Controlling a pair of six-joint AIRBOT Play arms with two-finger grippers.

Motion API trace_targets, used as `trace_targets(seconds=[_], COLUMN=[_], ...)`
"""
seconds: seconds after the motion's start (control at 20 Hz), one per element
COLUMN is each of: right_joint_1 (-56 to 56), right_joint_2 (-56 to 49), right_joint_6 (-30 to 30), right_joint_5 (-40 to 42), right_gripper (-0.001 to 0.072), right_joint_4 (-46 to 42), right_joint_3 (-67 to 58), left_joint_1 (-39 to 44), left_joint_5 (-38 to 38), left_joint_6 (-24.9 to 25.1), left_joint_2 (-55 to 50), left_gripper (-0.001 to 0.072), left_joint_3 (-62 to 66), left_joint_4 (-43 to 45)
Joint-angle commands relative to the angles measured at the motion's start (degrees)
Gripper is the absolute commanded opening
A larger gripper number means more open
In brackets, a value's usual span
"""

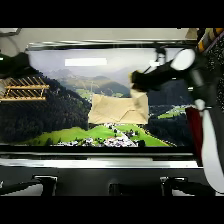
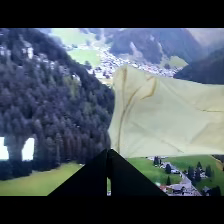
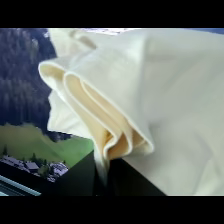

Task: Fold the clothes and pants, and hang the long-sleeved shirts on hangers.

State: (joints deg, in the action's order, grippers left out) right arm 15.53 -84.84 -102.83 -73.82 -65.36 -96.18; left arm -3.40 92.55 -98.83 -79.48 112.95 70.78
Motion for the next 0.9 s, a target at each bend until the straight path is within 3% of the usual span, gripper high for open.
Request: trace_targets(seconds=[0.0,0.85], right_joint_1=[7.5,15.8], right_joint_2=[-4.9,-19.5], right_joint_6=[-4.5,-6.7], right_joint_5=[8.4,22.4], right_gripper=[0.0029,0.0046], right_joint_4=[-0.2,8.6], right_joint_3=[0.0,0.0], left_joint_1=[-5.4,-5.8], left_joint_5=[3.5,2.9], left_joint_6=[1.8,2.0], left_joint_2=[3.0,2.9], left_gripper=[0.0017,0.0017], left_joint_3=[-0.1,-4.5], left_joint_4=[0.9,0.9])
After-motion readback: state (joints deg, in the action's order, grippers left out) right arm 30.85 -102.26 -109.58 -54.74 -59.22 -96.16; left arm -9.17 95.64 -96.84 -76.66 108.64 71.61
